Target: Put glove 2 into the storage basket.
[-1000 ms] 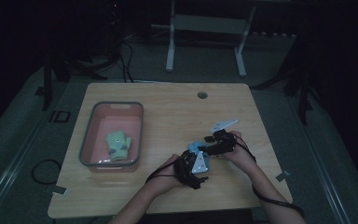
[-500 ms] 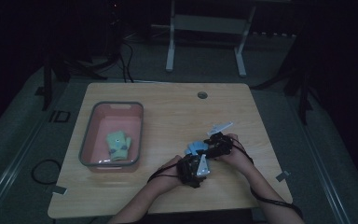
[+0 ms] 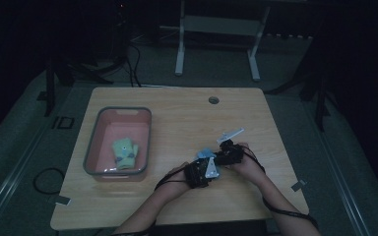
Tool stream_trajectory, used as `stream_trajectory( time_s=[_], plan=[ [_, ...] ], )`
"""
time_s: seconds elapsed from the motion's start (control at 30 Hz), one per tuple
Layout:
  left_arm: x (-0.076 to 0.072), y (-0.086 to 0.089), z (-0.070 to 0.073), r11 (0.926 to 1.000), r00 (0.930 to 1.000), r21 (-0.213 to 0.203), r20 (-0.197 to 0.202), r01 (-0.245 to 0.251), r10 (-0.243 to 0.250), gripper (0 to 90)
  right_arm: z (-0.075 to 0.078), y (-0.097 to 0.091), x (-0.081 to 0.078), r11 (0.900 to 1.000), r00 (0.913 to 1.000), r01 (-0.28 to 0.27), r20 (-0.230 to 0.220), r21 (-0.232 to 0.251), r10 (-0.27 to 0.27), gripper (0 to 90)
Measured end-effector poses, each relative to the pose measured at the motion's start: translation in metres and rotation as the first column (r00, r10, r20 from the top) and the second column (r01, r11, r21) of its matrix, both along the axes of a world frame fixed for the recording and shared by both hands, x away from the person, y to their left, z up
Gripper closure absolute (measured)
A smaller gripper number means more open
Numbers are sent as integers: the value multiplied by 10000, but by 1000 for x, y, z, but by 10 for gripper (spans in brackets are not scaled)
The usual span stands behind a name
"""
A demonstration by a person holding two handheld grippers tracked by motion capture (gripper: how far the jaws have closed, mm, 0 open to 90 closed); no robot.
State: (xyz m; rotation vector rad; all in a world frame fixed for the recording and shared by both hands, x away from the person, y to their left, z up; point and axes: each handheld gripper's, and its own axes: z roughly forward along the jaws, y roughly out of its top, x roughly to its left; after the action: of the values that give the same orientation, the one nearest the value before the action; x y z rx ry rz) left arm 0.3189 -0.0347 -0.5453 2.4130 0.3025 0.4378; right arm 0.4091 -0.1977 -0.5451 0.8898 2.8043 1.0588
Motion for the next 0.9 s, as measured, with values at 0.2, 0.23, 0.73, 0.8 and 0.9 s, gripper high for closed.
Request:
stream_trajectory(
  time_s=[0.2,0.23,0.73,0.8,0.9],
  plan=[
    [1,7,11,10000,9999,-40,-126,72,-73,745,8,1,-2,9998,10000,-65,-21,200,66,759],
    [1,7,13,10000,10000,33,-35,80,-80,745,10,2,-2,9997,10000,-87,-14,217,87,759],
    [-1,24,45,9993,9999,385,168,12,-18,751,45,18,-4,9966,9988,-133,480,810,94,758],
    [-1,25,48,9991,9997,421,237,-4,-6,751,48,19,-4,9964,9986,-169,522,826,126,758],
    [-2,31,59,9986,9995,520,326,-33,16,751,58,26,-4,9963,9973,-236,709,832,177,757]
  ],
)
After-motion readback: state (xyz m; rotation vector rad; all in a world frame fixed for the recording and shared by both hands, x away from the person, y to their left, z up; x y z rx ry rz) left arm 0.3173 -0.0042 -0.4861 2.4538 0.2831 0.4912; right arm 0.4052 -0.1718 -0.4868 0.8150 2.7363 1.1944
